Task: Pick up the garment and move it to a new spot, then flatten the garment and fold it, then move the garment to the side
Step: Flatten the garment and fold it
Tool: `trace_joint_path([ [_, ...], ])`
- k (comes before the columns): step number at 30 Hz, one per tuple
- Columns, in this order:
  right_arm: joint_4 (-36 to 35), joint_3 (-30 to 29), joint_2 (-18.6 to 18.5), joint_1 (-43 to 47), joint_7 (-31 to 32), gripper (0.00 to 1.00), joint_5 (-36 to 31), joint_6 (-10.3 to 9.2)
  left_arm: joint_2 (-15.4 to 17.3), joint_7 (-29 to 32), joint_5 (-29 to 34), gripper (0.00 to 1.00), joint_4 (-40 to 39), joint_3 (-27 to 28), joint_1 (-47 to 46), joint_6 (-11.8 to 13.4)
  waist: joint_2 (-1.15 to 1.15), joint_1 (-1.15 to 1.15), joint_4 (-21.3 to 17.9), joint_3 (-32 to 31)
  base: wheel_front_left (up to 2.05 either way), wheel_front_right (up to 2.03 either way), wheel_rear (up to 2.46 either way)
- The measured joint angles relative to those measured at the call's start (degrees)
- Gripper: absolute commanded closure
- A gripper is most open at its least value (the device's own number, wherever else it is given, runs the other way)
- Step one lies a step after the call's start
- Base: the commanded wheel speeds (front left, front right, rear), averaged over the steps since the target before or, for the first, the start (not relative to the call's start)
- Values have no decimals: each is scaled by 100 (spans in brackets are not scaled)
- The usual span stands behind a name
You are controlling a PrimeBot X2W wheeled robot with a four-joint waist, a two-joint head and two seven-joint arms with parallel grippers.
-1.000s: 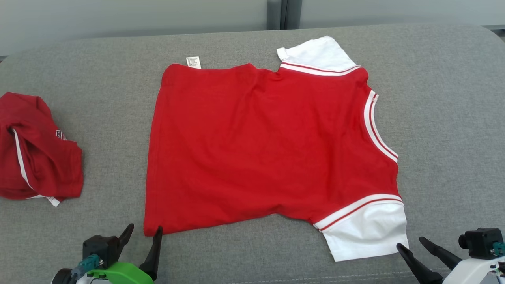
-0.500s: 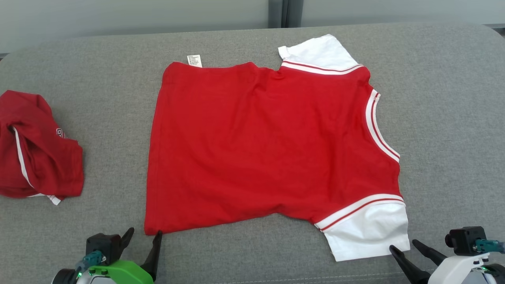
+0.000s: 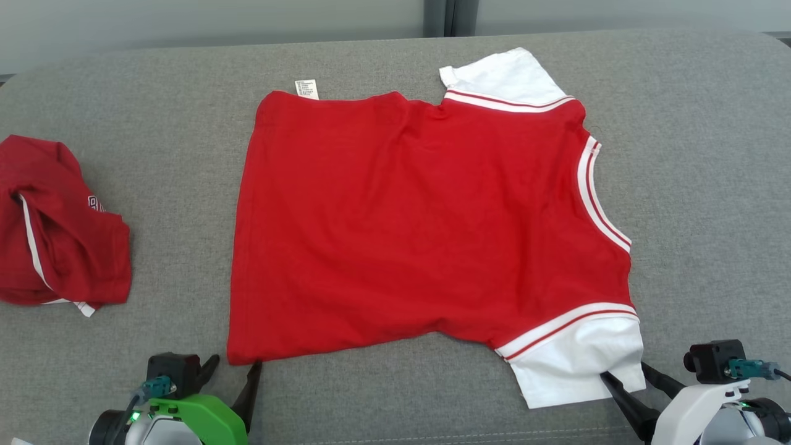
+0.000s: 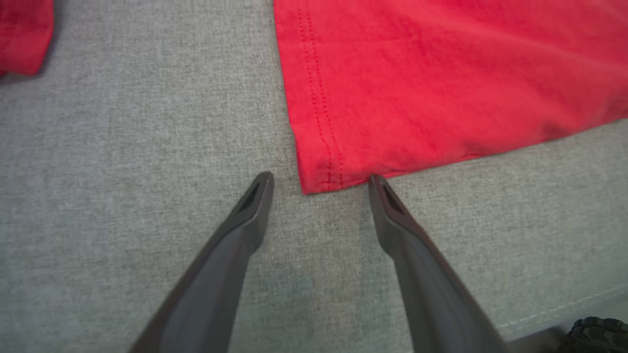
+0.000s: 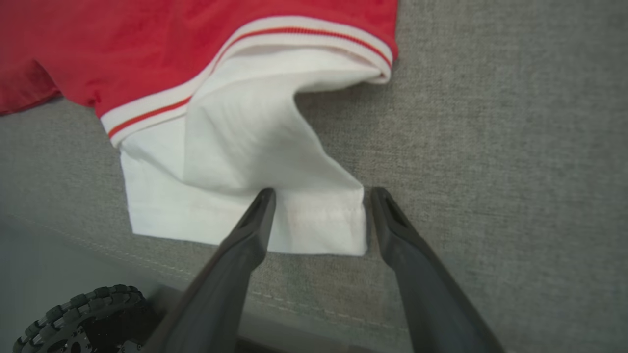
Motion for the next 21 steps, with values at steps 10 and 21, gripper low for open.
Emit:
trace_joint_path([
  [10,194,59,108,-191,15,100,2,109,-64,7,0,59,183,21,-249,-57,0,0,-20,70,0,0,0],
  [21,331,116,220,-276,77,100,278,379,-108,-2,-59,100,324,12,-329,-143,0,0,-30,47,0,0,0],
])
